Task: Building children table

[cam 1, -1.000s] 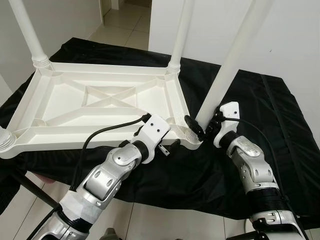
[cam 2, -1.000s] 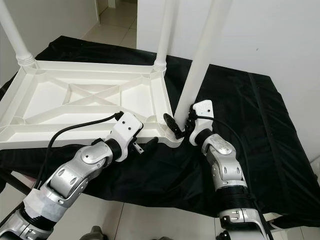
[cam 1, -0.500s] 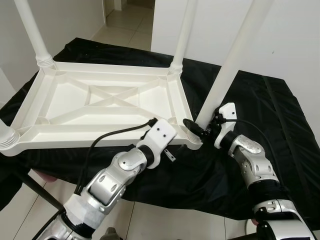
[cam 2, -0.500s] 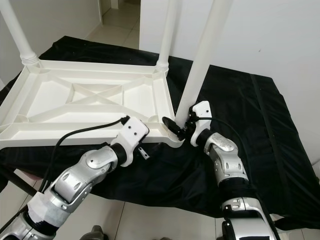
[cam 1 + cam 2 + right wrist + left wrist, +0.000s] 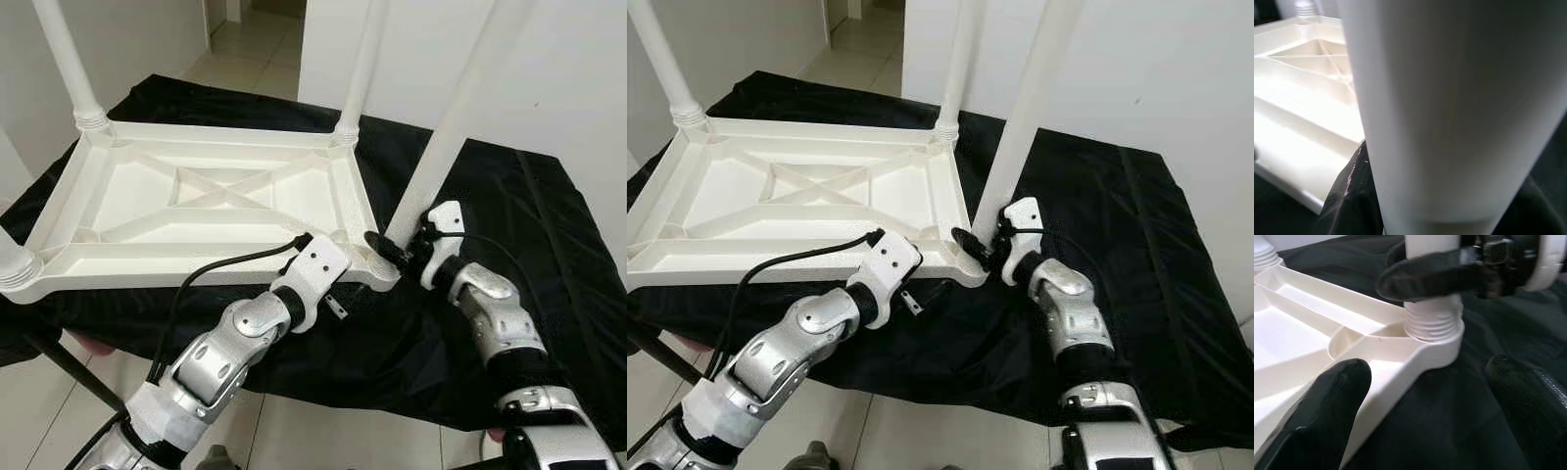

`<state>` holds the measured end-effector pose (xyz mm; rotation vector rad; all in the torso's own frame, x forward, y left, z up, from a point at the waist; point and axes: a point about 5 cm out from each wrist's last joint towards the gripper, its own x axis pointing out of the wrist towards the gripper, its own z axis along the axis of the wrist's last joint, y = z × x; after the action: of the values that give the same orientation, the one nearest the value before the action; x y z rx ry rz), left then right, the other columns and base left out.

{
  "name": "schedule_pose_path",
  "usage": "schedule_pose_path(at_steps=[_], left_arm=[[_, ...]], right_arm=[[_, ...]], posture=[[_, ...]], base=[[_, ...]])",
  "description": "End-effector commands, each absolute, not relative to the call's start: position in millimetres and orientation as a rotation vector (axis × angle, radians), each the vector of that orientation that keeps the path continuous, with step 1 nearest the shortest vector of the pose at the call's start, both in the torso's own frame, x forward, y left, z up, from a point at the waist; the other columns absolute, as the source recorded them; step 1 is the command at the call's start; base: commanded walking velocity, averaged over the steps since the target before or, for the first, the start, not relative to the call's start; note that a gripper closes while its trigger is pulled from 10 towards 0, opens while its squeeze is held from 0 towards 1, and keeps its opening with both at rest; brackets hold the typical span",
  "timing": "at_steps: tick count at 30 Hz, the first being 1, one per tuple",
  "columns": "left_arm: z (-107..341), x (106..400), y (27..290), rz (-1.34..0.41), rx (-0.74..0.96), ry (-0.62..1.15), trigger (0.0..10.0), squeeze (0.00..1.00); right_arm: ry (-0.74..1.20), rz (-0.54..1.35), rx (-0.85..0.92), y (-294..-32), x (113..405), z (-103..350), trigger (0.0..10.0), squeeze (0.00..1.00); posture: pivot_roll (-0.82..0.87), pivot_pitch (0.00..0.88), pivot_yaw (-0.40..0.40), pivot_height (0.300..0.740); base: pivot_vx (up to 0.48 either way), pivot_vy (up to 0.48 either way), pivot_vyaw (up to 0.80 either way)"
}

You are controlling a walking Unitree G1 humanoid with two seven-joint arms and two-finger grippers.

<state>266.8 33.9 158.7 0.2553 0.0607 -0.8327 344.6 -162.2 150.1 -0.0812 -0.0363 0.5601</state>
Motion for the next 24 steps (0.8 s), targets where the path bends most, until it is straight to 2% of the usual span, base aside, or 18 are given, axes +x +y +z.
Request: schedule_pose_path(at_steps=[1, 5, 8, 11, 17, 24], left_arm=[[157.9, 260.8, 30.2, -0.941, 0.259, 0.079, 10.0, 0.00], [157.6, 259.9, 30.3, -0.939, 0.261, 0.081, 10.0, 0.00], [157.5, 259.9, 31.0, -0.941, 0.263, 0.085, 10.0, 0.00], [157.5, 259.7, 31.3, -0.941, 0.263, 0.086, 10.0, 0.00], [157.5, 259.4, 31.7, -0.946, 0.267, 0.092, 10.0, 0.00], [158.1, 259.3, 30.3, -0.950, 0.268, 0.093, 10.0, 0.00]], right_arm=[[-0.001, 0.514, -0.093, -163.2, 343.7, 143.0, 0.0, 0.00], [0.009, 0.438, -0.050, -156.7, 342.8, 140.5, 0.0, 0.00], [0.027, 0.307, -0.009, -148.0, 339.5, 136.2, 0.0, 0.00], [0.030, 0.276, -0.006, -144.5, 337.3, 135.0, 0.0, 0.00], [0.057, 0.032, -0.028, -132.5, 323.6, 130.6, 0.0, 0.00], [0.070, -0.034, 0.015, -120.8, 313.5, 131.1, 0.0, 0.00]], posture=[[0.15, 0.037, -0.092, 0.740], [0.15, 0.041, -0.089, 0.740], [0.15, 0.044, -0.085, 0.740], [0.15, 0.045, -0.080, 0.740], [0.15, 0.048, -0.078, 0.740], [0.15, 0.045, -0.081, 0.740]], base=[[0.000, 0.000, 0.00], [0.000, 0.000, 0.00], [0.000, 0.000, 0.00], [0.000, 0.000, 0.00], [0.000, 0.000, 0.00], [0.000, 0.000, 0.00]])
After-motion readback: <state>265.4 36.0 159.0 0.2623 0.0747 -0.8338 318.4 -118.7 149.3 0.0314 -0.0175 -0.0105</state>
